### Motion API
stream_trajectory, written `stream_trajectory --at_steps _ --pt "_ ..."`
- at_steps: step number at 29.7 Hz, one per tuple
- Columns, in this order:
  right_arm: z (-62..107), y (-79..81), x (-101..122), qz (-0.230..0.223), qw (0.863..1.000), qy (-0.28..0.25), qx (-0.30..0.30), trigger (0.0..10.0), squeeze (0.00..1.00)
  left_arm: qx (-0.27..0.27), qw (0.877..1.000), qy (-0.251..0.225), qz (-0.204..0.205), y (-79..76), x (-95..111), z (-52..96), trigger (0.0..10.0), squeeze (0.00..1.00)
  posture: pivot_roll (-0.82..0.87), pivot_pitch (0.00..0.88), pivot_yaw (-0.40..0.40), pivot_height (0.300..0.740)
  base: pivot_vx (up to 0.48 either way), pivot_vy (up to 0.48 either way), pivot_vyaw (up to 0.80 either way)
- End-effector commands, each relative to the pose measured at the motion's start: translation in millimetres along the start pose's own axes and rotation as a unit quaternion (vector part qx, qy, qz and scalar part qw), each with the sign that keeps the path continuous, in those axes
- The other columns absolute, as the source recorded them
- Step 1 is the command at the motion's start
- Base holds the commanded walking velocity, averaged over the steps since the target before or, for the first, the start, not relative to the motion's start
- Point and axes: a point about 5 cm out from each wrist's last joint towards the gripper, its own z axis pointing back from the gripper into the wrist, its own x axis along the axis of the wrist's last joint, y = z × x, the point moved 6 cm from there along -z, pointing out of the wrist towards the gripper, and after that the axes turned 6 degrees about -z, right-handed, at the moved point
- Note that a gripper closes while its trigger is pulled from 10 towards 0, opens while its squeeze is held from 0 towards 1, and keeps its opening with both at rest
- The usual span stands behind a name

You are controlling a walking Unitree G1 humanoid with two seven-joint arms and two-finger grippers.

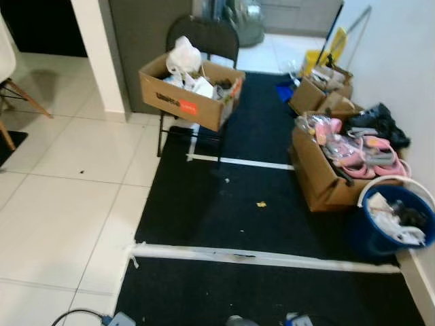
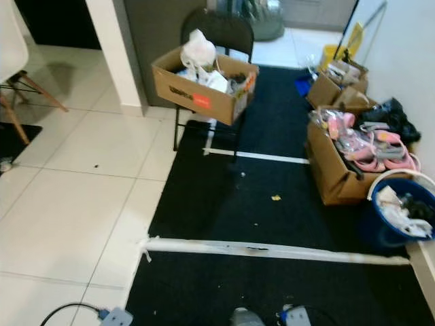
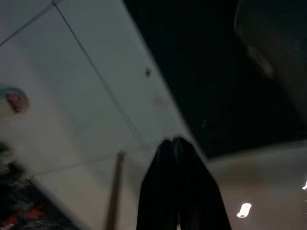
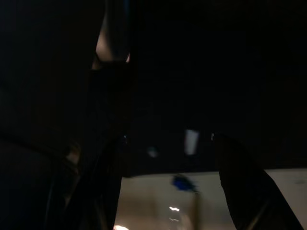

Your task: Picking trash to rubbish bin

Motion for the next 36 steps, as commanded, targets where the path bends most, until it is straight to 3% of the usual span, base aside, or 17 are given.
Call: stream_trajectory --at_steps 1,16,24,36 --pt "-0.1 3.1 -5.8 -0.01 1.0 0.006 0.004 10.0 0.0 -0.001 1.0 -0.007 -0.003 -2.6 4.8 -0.4 10.0 0.0 -0.01 0.078 0.035 0.74 0.0 0.0 -0.8" --pt "-0.2 2.6 -3.0 -0.003 1.0 0.002 0.001 10.0 0.0 0.006 1.0 -0.009 -0.004 0.8 6.6 -0.3 10.0 0.0 -0.01 0.08 0.038 0.74 0.0 0.0 -0.78" --pt "-0.3 2.7 -1.3 0.019 1.0 0.001 0.001 10.0 0.0 0.011 1.0 -0.006 0.024 1.4 4.7 -0.3 10.0 0.0 -0.01 0.079 0.039 0.74 0.0 0.0 0.0" --pt "-0.3 3.8 -0.7 0.032 0.999 0.002 0.004 10.0 0.0 0.031 0.998 -0.012 0.053 6.0 4.6 0.0 10.0 0.0 -0.01 0.079 0.041 0.74 0.336 0.0 0.0"
